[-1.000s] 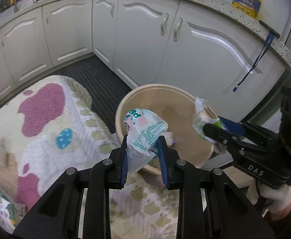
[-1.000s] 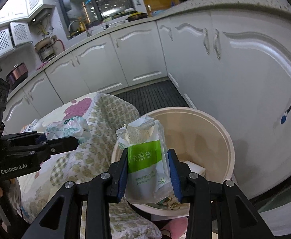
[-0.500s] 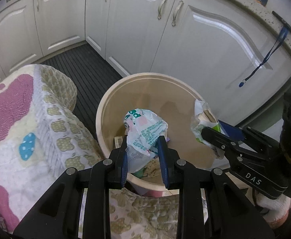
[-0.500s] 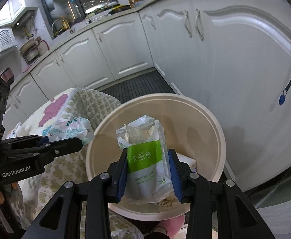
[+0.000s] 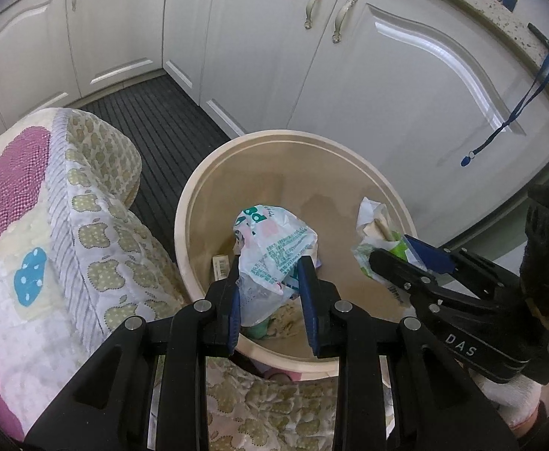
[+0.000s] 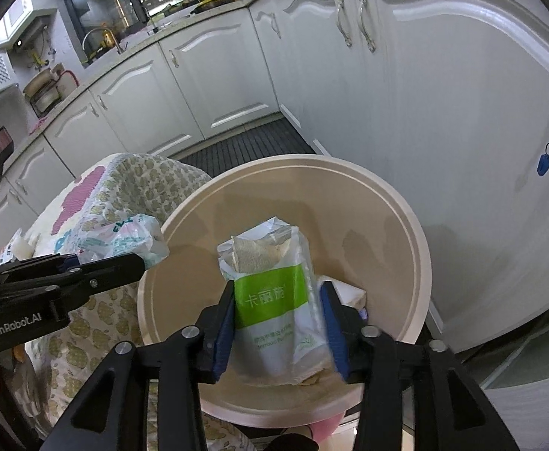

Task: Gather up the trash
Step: 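Open both grippers to drop the tissue pack and bag into the bucket, then move both tools back over the table toward the milk carton and blue packet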

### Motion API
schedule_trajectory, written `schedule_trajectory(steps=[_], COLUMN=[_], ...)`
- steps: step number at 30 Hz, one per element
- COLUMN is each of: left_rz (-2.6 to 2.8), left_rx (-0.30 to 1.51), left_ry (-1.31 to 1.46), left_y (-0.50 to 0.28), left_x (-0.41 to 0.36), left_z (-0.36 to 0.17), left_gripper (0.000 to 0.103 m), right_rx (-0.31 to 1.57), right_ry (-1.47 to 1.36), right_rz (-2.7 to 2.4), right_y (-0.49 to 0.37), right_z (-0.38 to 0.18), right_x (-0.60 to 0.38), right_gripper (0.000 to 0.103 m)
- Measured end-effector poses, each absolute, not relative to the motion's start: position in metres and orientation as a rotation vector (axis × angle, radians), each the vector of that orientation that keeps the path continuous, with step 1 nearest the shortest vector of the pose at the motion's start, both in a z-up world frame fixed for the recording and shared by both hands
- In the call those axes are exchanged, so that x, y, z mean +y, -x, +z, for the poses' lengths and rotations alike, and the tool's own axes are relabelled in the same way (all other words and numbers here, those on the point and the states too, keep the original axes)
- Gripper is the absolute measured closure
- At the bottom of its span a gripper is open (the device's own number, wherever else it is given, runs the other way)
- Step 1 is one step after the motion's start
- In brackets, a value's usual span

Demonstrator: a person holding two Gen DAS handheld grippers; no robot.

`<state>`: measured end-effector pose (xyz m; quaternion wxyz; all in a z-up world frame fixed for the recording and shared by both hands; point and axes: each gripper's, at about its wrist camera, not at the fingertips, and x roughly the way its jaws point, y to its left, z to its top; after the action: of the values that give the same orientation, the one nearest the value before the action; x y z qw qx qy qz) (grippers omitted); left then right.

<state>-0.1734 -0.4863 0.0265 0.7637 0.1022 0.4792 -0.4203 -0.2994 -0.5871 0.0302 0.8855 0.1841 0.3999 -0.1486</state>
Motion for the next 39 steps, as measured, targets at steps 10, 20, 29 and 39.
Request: schedule_trajectory(steps=[10,20,29,39], left_rz=[-0.938,-0.935,-0.937,-0.932], left_rx=[1.031,1.040,0.948,0.869], left_ry=[-0.183,-0.178,-0.249,-0.271], left_y=[0.171,0.171,0.193,0.215], left_x=[-0.482,-0.477,-0.467,-0.437], left_z=[0.029,0.031,0.051,0.073], left_gripper=[0.048,0.046,0.046,0.046], right_rx=[0.846,0.837,0.825,0.782], right_ry=[-0.350,-0.363,-0.373,-0.339], right_rz=[-0.354,-0.355,-0.349,-0.332], right_y=[0.299,0.302,0.307,0.314], right_z=[0.028,0.031,0.039,0.066], right_x=[-0.586,-0.584,-0.577,-0.556], right_gripper=[0.054,0.046,0.046,0.046])
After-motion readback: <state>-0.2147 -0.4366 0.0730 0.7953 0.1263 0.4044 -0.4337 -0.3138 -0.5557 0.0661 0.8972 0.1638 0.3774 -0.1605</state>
